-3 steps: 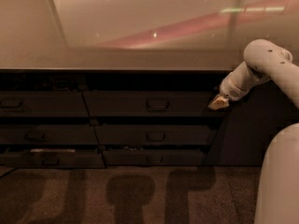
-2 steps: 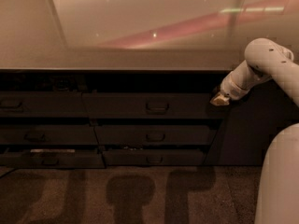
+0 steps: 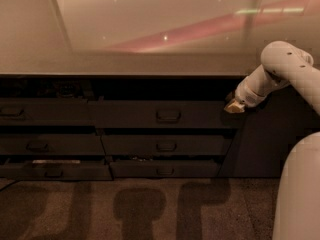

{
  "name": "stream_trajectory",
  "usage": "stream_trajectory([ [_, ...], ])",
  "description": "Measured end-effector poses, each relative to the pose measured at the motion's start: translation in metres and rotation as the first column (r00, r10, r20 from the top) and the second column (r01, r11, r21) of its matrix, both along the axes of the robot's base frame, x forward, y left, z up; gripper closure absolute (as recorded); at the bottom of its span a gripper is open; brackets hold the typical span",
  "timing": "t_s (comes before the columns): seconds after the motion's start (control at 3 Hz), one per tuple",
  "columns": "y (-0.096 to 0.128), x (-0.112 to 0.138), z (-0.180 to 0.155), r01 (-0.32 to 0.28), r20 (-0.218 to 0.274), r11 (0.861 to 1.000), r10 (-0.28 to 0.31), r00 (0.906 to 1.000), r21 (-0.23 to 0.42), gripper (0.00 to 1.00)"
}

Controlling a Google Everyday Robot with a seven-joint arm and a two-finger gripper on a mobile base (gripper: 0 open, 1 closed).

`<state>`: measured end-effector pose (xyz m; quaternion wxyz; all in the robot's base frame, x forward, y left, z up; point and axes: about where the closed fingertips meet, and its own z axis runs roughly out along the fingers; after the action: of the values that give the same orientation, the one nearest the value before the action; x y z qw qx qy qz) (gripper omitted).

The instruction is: Open top drawer

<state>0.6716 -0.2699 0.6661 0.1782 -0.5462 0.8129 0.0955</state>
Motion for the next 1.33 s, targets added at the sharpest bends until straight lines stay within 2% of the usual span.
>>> stream_trajectory([
  [0.67, 0.000, -0.001, 0.014, 0.000, 0.001, 1.000, 0.000, 1.0000, 0.000, 1.00],
  [1.0, -0.010, -0.019, 0.017, -0.040, 0.078, 0.999, 0.040, 0.9961, -0.005, 1.00],
  [1.33, -0.007, -0.033, 0.009, -0.069, 0.088, 0.998, 0.068, 0.9938, 0.005, 1.00],
])
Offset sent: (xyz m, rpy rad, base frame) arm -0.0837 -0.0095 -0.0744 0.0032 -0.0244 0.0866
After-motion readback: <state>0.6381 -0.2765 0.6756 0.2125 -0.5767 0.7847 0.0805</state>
